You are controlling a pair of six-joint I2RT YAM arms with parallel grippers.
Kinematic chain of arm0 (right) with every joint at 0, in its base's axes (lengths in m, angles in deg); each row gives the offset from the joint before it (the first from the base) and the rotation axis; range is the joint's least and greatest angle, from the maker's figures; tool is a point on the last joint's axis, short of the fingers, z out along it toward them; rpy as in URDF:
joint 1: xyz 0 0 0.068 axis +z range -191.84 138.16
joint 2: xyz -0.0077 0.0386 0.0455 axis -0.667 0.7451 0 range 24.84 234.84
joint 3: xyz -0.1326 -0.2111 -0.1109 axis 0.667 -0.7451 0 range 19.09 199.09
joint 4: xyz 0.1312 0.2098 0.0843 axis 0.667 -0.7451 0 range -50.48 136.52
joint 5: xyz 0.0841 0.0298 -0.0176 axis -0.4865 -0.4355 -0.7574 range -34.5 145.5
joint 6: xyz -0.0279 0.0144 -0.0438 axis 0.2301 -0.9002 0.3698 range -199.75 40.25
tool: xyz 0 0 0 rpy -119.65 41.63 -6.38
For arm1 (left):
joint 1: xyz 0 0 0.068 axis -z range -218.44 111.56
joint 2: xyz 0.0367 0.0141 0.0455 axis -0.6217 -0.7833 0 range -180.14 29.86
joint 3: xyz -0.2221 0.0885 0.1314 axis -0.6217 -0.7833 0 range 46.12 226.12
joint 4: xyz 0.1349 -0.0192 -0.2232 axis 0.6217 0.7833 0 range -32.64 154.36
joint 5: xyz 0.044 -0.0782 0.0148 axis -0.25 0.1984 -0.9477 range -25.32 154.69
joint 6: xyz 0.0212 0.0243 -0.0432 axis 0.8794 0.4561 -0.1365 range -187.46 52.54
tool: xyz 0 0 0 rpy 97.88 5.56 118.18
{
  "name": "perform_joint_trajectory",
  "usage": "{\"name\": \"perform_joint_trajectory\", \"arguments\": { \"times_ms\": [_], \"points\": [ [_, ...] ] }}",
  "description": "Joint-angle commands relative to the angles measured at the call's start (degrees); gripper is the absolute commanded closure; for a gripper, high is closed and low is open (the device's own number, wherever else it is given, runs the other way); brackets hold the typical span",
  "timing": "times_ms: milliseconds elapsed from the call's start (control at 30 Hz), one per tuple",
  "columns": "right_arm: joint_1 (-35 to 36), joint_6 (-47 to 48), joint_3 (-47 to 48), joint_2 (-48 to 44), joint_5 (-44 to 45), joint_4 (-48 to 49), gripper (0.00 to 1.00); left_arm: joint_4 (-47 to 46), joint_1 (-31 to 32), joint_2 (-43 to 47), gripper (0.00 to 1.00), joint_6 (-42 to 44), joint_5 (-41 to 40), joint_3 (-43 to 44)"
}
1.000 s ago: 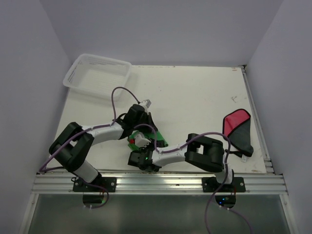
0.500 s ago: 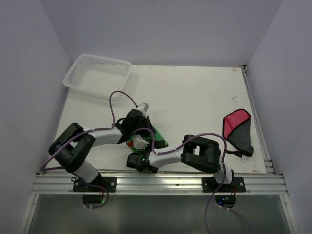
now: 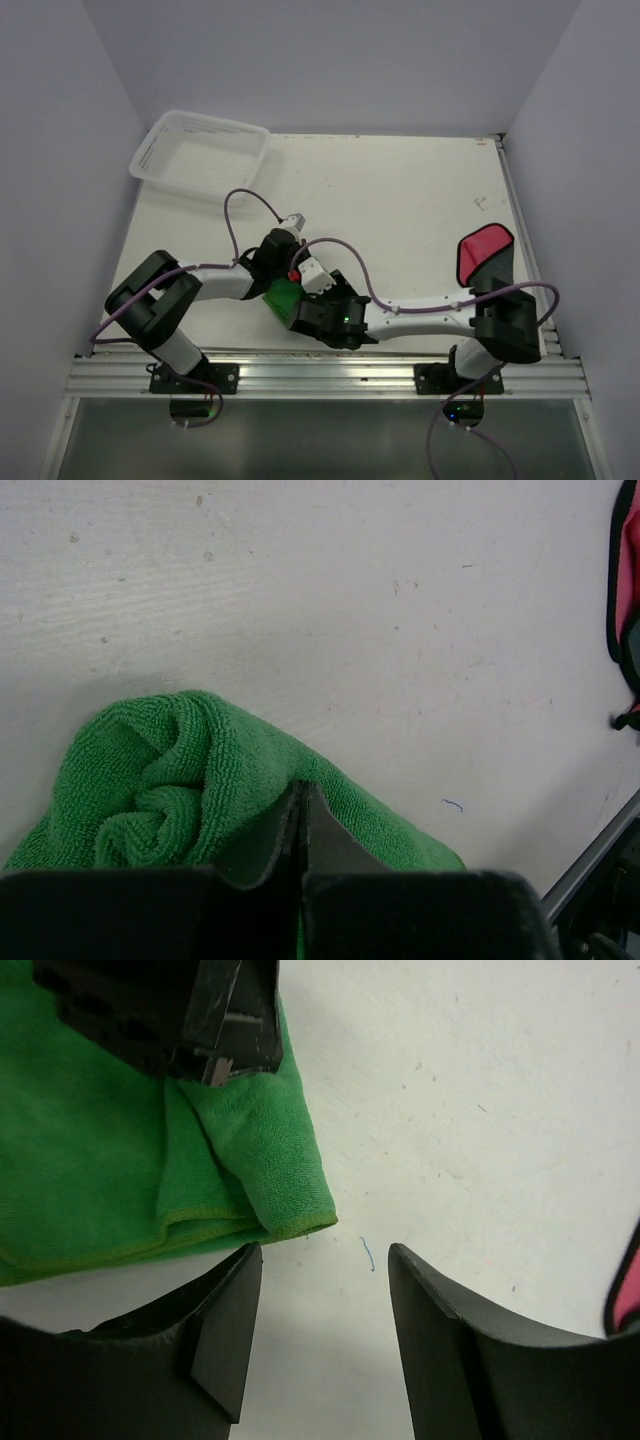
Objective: Roll the towels
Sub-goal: Roll the towel
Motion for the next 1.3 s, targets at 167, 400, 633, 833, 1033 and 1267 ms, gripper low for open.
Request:
{"name": "perform_joint_trajectory", "arguments": {
  "times_ms": [167,400,633,833,1033,1267],
  "points": [
    [-3.8,-5.8,-11.4,-18.1,-12.2,15.8,0.41,5.5,0.0,-2.1,1.00,1.1,-3.9,-2.2],
    [-22.6,-10.7,-21.1,-23.6,-36.0,28.3,0.41,6.5,0.0,-1.2,1.00,1.6,-4.2,-1.7],
    [-30.9,-15.1,-24.9,-19.9,-50.9,37.9,0.41,7.2,0.0,-0.5,1.00,2.1,-4.6,-1.6],
    [-32.0,-18.3,-27.0,-15.3,-55.5,43.5,0.44,7.7,0.0,-0.2,1.00,1.8,-4.9,-1.5],
    [-32.1,-19.6,-29.0,-12.0,-58.7,47.3,0.51,8.1,0.0,0.5,1.00,0.9,-5.4,-1.9],
    [-32.1,-20.4,-29.2,-9.9,-60.8,49.8,0.79,7.6,0.0,0.7,1.00,-1.1,-7.8,-3.6]
  ]
}}
